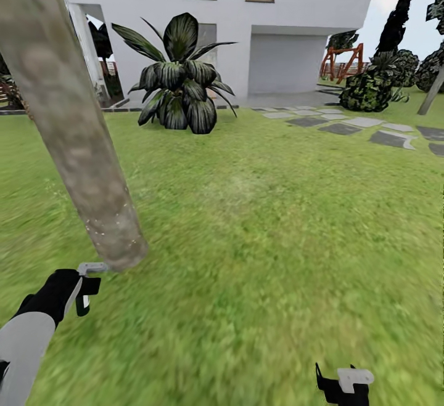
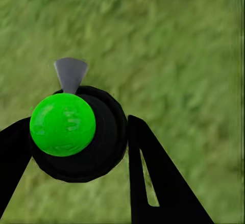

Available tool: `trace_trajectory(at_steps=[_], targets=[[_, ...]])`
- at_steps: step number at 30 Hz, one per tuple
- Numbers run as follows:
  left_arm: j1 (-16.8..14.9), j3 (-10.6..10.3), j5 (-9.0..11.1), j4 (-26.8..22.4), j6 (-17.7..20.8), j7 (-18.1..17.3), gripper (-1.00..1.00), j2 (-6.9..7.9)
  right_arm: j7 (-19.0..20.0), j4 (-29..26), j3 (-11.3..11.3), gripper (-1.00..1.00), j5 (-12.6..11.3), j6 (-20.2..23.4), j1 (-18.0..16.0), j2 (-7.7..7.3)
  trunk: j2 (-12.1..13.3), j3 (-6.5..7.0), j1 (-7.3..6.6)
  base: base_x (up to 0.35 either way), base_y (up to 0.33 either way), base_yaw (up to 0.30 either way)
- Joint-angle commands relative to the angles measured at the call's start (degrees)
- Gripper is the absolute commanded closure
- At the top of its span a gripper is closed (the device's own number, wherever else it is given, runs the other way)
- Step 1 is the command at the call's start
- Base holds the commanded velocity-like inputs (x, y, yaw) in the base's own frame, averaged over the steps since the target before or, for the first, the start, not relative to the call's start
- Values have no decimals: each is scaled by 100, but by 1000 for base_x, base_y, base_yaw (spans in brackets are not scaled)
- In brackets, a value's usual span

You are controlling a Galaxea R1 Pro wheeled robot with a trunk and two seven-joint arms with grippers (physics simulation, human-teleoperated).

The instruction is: In the garden, pick up the pesticide atomizer on the floor and spray pesticide onto both trees until each tree trunk is fully covered.

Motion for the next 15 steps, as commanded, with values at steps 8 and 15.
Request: trace_trajectory(at_steps=[8,15], targets=[[-3,36,-69,-4,26,-53,100,-2,-30,6,-29,-100,65,-11,-4,1,-2,-5,0,113,-268,0],[-3,36,-71,-7,26,-53,100,0,-30,6,-29,-100,65,-11,-4,1,-2,-5,0,113,-268,59]])
